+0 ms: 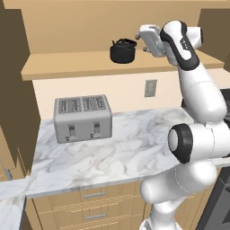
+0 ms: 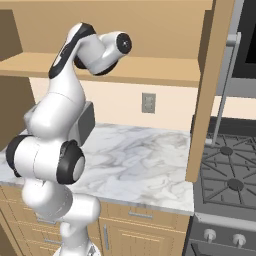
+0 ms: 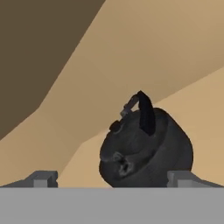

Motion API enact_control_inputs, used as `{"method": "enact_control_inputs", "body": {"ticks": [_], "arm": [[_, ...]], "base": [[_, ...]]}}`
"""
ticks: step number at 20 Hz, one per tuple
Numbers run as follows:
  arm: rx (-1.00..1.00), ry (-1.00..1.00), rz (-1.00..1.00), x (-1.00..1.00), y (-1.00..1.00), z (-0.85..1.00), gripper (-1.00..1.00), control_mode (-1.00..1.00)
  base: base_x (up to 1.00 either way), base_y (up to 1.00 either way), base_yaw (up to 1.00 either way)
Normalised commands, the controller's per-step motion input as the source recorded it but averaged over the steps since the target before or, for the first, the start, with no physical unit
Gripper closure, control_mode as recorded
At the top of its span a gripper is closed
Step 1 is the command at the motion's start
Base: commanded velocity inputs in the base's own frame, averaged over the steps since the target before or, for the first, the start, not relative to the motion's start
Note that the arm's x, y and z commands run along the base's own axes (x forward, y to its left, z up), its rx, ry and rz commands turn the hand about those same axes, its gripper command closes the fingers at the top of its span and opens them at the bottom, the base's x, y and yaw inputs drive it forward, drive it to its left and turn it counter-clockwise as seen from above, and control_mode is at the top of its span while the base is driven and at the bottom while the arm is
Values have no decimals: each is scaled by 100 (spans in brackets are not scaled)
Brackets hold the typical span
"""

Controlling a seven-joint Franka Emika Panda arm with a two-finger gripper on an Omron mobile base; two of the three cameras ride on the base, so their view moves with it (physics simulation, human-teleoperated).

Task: Open the cabinet, pick the kettle from the cabinet, and place it in the sink.

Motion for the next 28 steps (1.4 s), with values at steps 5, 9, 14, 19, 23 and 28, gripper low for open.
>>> {"method": "enact_control_inputs", "body": {"ticks": [5, 9, 14, 19, 23, 28], "arm": [[0, 2, 1, 27, 0, 0, -100, -100], [0, 0, 1, 22, 2, -2, -100, -100], [0, 0, 2, 12, 2, -7, -100, -100], [0, 0, 1, 9, 3, -11, -100, -100], [0, -1, 0, 14, 4, -7, -100, -100], [0, -2, 0, 18, 0, -1, -100, -100]], "base": [[0, 0, 0], [0, 0, 0], [0, 0, 0], [0, 0, 0], [0, 0, 0], [0, 0, 0]]}}
